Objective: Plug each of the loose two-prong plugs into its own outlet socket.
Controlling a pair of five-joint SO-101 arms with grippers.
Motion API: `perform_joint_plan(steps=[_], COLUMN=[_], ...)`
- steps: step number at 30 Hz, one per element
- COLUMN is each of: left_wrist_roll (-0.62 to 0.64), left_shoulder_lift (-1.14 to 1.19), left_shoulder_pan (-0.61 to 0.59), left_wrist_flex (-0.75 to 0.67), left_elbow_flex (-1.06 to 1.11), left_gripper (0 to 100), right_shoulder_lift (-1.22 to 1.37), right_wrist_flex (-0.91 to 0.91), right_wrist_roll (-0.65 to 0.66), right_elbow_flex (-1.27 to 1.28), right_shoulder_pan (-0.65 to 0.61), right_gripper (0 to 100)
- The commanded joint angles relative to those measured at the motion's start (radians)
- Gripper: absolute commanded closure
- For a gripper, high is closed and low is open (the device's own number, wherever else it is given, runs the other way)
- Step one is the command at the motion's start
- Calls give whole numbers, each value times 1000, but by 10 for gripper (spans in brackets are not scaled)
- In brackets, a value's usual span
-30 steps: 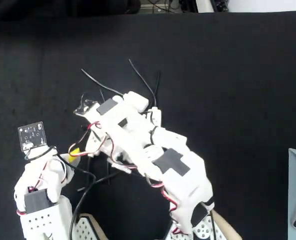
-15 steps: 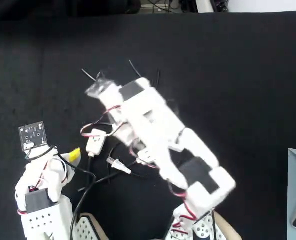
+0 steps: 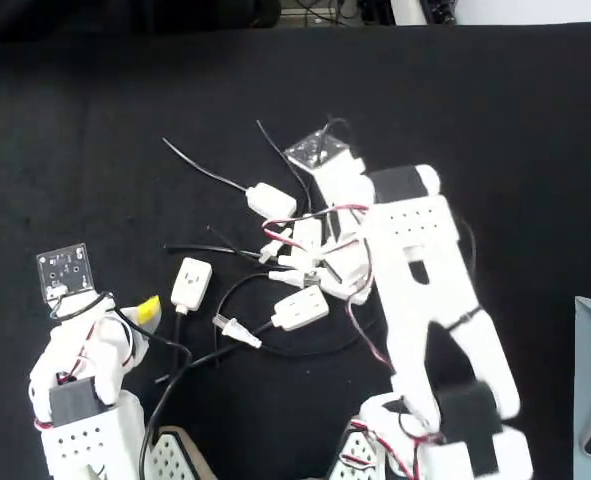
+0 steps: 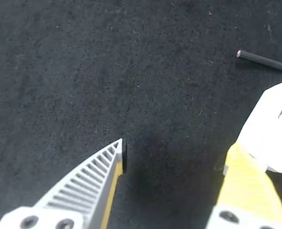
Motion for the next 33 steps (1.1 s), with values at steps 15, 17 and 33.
perform_joint_plan(steps=[15, 17, 33], left_wrist_roll=[115, 115, 117], left_shoulder_lift=[-3, -3, -3], left_shoulder_pan=[-1, -1, 424], left_wrist_flex=[-147, -166, -265], left_elbow_flex=[-387, -381, -400], left_gripper=[982, 912, 971], right_shoulder_lift=[-794, -872, -1455], right_wrist_flex=[-97, -160, -643], right_wrist_roll=[-319, -359, -559], right_elbow_flex=[242, 329, 917], right_shoulder_pan=[-69, -69, -374], right_gripper=[987, 987, 986])
